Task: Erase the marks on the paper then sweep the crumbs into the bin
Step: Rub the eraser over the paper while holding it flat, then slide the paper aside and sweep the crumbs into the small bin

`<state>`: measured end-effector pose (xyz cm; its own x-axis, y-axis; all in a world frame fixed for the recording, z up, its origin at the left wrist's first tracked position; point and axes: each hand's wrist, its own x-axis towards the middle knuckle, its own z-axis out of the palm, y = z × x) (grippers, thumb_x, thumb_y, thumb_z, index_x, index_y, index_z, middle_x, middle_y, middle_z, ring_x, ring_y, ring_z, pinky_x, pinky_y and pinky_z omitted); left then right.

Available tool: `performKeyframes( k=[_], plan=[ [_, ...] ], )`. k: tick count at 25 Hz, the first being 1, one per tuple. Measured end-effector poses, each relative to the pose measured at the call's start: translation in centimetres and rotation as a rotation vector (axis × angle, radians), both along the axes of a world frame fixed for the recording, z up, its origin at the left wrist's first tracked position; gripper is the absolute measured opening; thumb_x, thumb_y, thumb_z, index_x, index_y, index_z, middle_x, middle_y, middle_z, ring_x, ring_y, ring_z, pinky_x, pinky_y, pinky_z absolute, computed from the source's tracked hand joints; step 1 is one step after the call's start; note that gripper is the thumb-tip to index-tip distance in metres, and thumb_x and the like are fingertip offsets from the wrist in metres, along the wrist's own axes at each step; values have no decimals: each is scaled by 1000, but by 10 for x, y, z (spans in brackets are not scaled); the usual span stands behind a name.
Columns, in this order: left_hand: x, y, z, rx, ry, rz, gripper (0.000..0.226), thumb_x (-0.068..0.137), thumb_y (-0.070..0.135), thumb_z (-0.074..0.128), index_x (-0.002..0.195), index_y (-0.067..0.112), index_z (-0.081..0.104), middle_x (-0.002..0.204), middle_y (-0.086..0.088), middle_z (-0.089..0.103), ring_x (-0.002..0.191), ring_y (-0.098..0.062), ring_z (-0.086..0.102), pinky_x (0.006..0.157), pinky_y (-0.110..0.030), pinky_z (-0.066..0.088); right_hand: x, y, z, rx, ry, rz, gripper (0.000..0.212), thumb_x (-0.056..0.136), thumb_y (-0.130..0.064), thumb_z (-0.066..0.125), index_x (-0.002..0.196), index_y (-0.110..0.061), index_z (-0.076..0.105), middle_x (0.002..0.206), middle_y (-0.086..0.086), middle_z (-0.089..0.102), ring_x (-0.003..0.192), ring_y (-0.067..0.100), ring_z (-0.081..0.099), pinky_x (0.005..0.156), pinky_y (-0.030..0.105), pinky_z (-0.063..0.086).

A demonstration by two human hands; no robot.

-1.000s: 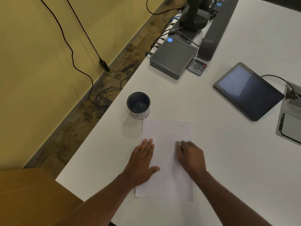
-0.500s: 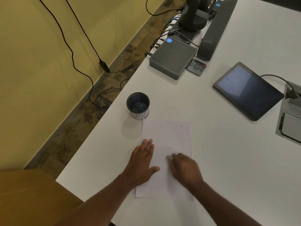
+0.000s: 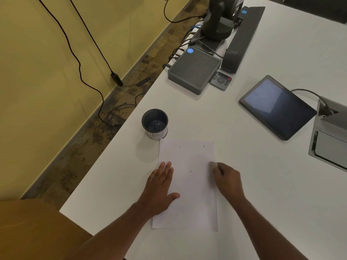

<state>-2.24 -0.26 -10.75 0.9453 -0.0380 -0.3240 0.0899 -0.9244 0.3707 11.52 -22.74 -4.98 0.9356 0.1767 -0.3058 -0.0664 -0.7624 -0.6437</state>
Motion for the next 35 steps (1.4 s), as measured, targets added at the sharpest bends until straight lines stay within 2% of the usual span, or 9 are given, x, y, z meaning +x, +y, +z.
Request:
performKeyframes(
  k=[3,12,21,24,26,28,30,32,35],
  plan=[
    [0,0,3,15,29,-11,91,91,68,24,158,15,-8,164,1,-25,147,-11,-34,121,-35,-13,-10,17,-6,-38,18,110,47,93,-40,55,54,-18,44,46,-7,43,45,8,40,44,18,30],
    [1,-2,5,9,26,-2,92,90,69,22,159,14,-5,165,-1,-21,151,-17,-24,122,-35,-11,17,-24,-12,-35,100,-343,57,92,-47,53,60,0,49,50,7,50,52,23,46,53,31,37],
    [-2,-9,8,21,1,20,93,88,65,23,159,10,2,165,-6,-17,147,-14,-30,120,-36,-15,16,-39,-11,15,183,-471,63,86,-56,59,44,-9,51,53,12,62,51,21,53,52,31,42],
    [-3,-11,8,18,5,36,93,86,65,21,159,9,7,165,-6,-15,147,-13,-28,119,-36,-15,9,-41,-10,-136,120,-415,52,95,-41,48,58,-6,60,59,6,62,67,28,60,64,34,47],
    [-3,-13,9,2,17,52,92,87,65,21,160,10,7,163,-4,-19,146,-13,-29,119,-37,-15,1,-38,-14,-165,-10,-353,24,94,-29,53,84,-10,65,80,4,63,84,29,60,72,31,43],
    [-1,-15,13,5,39,59,86,96,59,33,160,11,3,161,-4,-25,146,-15,-31,119,-37,-17,0,-39,-22,-162,-165,-163,26,88,-17,61,113,-10,63,105,8,61,101,29,55,82,29,40],
    [-1,-18,16,24,52,44,83,101,49,45,160,12,-1,161,-4,-27,148,-19,-31,120,-39,-18,11,-43,-31,-145,-262,6,20,86,-10,61,105,-6,65,102,7,61,96,29,56,78,28,43],
    [1,-23,22,-4,-18,37,77,102,41,49,160,10,8,166,-8,-13,153,-25,-18,123,-40,-12,16,-38,-26,-93,-252,35,7,89,-11,58,87,-9,65,89,3,60,86,26,57,69,29,42],
    [15,-43,38,-325,-247,251,44,98,29,55,134,6,61,142,-13,59,134,-25,54,118,-35,32,2,-18,-12,100,-195,48,9,92,-15,60,97,-17,67,94,-6,61,86,10,57,71,21,44]
  ],
)
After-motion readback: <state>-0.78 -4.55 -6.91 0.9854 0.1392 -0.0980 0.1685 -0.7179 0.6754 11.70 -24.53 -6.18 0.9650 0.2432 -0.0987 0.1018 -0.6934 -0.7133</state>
